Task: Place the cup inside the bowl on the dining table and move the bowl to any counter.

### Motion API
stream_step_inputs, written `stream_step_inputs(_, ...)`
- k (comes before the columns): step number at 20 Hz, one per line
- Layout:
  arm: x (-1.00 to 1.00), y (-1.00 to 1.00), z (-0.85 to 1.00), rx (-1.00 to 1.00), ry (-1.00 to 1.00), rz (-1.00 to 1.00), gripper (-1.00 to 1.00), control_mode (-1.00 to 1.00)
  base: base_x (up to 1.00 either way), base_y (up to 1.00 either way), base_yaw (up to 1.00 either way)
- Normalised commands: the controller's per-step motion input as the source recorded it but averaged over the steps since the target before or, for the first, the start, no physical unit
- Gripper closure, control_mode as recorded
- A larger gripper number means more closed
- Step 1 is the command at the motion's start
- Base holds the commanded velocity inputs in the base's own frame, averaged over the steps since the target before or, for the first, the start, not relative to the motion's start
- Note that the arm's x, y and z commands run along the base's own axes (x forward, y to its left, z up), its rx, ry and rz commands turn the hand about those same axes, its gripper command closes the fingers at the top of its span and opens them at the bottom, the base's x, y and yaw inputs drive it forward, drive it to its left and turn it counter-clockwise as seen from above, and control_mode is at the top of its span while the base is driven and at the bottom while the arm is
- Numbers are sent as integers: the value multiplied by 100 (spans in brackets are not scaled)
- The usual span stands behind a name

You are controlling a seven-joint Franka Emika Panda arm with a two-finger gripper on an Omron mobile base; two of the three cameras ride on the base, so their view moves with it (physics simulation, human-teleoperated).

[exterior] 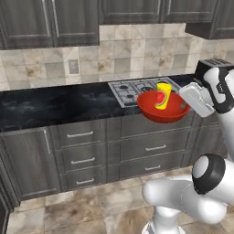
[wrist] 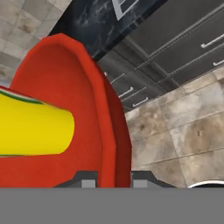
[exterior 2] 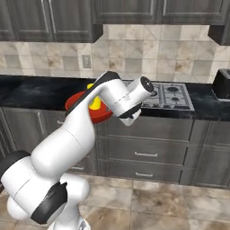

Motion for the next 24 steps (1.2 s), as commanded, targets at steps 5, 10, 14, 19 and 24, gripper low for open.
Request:
stream_step_inputs(5, 0, 0, 0, 0, 0, 0, 100, 100, 75, 31, 0)
stream_step_inputs(10, 0, 0, 0, 0, 0, 0, 100, 100, 78, 39, 0)
stream_step_inputs(14, 0, 0, 0, 0, 0, 0, 100, 100, 76, 45, 0)
stream_step_inputs(19, 0, 0, 0, 0, 0, 0, 100, 100, 52, 45, 0)
stream_step_inputs(24, 0, 0, 0, 0, 0, 0, 100, 100, 13, 21, 0)
